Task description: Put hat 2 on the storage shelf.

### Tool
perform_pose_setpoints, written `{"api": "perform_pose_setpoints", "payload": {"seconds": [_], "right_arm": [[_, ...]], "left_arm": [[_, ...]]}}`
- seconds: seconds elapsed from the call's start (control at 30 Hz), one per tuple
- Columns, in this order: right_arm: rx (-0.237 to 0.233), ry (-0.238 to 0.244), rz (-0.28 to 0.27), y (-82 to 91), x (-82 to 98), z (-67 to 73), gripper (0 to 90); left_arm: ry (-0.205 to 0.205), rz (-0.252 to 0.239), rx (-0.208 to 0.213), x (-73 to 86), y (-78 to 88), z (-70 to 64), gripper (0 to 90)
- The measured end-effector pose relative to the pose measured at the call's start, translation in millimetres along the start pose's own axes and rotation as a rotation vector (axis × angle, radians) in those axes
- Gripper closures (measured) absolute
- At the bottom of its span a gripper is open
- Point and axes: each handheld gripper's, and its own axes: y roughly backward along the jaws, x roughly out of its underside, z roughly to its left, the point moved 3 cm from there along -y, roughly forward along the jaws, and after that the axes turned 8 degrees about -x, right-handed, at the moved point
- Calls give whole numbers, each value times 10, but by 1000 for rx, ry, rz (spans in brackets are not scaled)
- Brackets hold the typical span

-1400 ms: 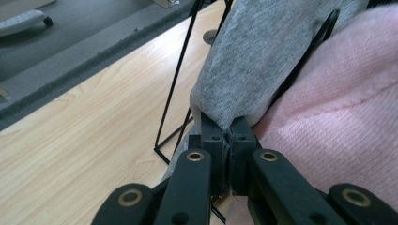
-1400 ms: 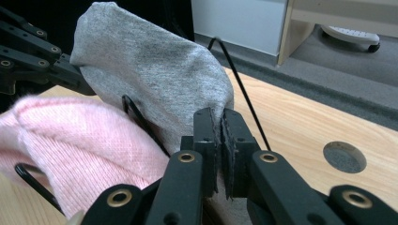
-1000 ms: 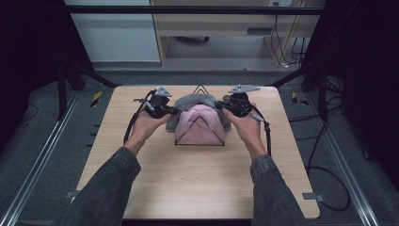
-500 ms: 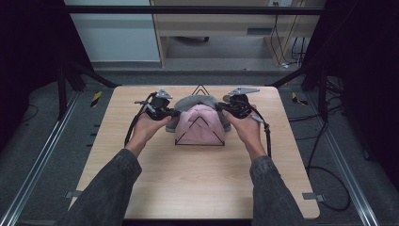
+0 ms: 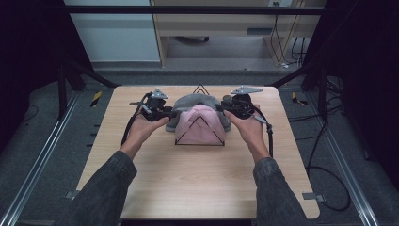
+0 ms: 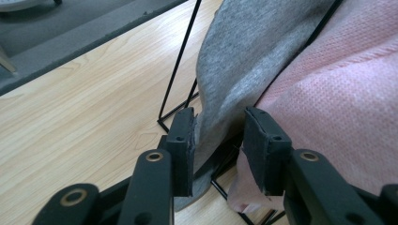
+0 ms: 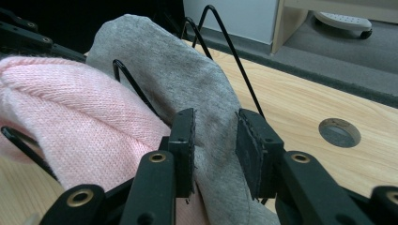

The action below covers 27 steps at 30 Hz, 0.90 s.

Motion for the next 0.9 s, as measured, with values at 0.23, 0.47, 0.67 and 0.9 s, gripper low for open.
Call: {"api": "perform_pose_setpoints", "payload": {"seconds": [0.23,0.47,0.67,0.9], "right_arm": [[10,1,-7,97,-35,23,672],[17,7,-27,188,-103,80,662],[17,14,-37,236,-157,135,631],[15,8,-38,296,-214,217,472]], "left_arm": [[0,-4,-21,11,181,2,557],[-3,-16,-37,-12,329,2,506],[-9,-22,-40,-52,409,-31,448],[7,-32,-16,-100,492,-133,284]]}}
